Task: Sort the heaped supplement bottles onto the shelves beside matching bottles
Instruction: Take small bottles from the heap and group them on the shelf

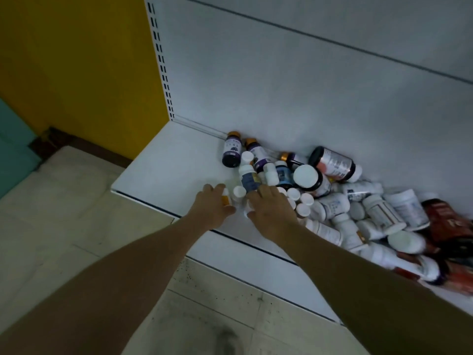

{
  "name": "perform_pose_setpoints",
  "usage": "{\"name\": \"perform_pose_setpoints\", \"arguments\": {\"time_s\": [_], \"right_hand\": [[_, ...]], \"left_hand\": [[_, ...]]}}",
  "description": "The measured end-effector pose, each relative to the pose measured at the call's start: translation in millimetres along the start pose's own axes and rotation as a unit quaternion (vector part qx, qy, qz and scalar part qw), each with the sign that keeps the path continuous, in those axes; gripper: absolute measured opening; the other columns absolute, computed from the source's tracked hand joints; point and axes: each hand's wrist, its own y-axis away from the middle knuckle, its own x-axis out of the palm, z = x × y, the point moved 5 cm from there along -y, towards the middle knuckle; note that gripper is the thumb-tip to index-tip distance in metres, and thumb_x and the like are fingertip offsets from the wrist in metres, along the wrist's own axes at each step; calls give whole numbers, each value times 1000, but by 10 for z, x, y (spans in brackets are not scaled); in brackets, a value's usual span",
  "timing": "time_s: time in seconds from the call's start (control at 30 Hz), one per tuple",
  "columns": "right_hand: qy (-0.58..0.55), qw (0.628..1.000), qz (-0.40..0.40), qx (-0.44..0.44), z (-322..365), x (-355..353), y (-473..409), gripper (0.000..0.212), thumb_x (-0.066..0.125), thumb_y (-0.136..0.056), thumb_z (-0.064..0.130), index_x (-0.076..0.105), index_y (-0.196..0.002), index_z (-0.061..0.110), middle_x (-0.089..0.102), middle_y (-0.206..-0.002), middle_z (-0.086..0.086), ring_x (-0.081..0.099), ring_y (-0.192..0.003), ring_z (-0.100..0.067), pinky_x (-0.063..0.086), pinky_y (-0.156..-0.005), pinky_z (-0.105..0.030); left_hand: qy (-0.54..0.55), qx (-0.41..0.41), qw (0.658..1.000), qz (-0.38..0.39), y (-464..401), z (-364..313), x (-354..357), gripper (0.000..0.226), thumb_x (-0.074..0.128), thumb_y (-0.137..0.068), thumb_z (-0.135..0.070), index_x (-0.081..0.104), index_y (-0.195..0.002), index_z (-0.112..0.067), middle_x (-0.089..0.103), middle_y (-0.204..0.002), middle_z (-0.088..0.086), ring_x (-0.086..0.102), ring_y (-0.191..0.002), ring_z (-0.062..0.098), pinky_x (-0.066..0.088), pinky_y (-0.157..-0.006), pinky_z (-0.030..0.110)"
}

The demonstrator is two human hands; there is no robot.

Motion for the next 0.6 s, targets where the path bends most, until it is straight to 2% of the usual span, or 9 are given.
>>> {"name": "perform_pose_setpoints", "arguments": {"time_s": [0.1, 0.2, 0.23, 0.27, 0.37, 0.4, 0.43, 0.5, 0.6], "right_hand": [[-51, 998, -10, 20, 15, -94, 59, 50, 54, -93, 35, 43, -135, 12, 46, -136, -11, 44, -120, -29, 36, -96, -34], [-239, 965, -59, 86, 33, -338, 212, 39, 63, -87, 22, 50, -122, 9, 56, -112, -11, 56, -100, -28, 37, -75, -26], [-338, 929, -70, 131, 36, -426, 276, 33, 63, -86, 17, 52, -117, 12, 56, -103, -9, 57, -92, -27, 38, -72, -27], [-461, 865, -68, 186, 54, -503, 350, 28, 60, -87, 11, 55, -114, 17, 56, -99, -8, 57, -85, -25, 42, -72, -30], [-784, 558, -51, 269, 320, -758, 574, 23, 49, -92, 2, 65, -103, 14, 59, -99, -10, 55, -76, -20, 51, -72, -29], [-834, 482, -52, 264, 439, -895, 656, 21, 48, -93, 3, 65, -104, 11, 59, -98, -9, 56, -76, -18, 52, -71, -26], [-865, 430, -59, 250, 554, -1039, 732, 19, 48, -94, 4, 63, -105, 8, 60, -96, -8, 56, -76, -16, 52, -70, -23], [-894, 388, -77, 212, 750, -1305, 880, 18, 50, -93, 3, 59, -109, 5, 60, -90, -7, 56, -75, -15, 53, -62, -20], [-902, 375, -109, 184, 966, -1679, 1110, 22, 51, -93, 9, 57, -114, 4, 61, -88, -10, 57, -73, -18, 53, -57, -20]], "left_hand": [[93, 21, 995, -33, 77, 63, -73, 65, 71, -81, -29, 37, -136, -20, 51, -124, 15, 53, -109, 32, 46, -92, 40], [309, 6, 951, -1, 337, 99, -275, 58, 69, -80, -3, 44, -129, -22, 55, -120, 15, 55, -97, 27, 49, -84, 39], [385, -1, 923, 21, 456, 87, -371, 57, 66, -80, 4, 46, -125, -25, 56, -120, 17, 56, -95, 27, 51, -83, 40], [441, -3, 896, 40, 585, 57, -485, 57, 64, -79, 9, 49, -121, -28, 56, -120, 18, 57, -94, 26, 52, -82, 38], [551, 13, 831, 74, 1020, -95, -914, 56, 57, -80, 19, 54, -112, -27, 61, -114, 16, 62, -97, 26, 55, -80, 29], [580, 24, 810, 86, 1166, -154, -1078, 56, 53, -80, 21, 55, -110, -26, 62, -111, 15, 64, -95, 26, 57, -79, 28], [604, 43, 790, 100, 1312, -217, -1246, 56, 48, -81, 23, 56, -110, -24, 63, -109, 15, 64, -92, 26, 58, -77, 28], [639, 84, 754, 124, 1604, -312, -1564, 55, 41, -83, 23, 57, -110, -22, 64, -106, 15, 64, -92, 27, 58, -76, 29], [654, 137, 730, 146, 2011, -406, -1994, 54, 38, -86, 17, 56, -117, -22, 66, -109, 14, 63, -97, 28, 57, -77, 30]]}}
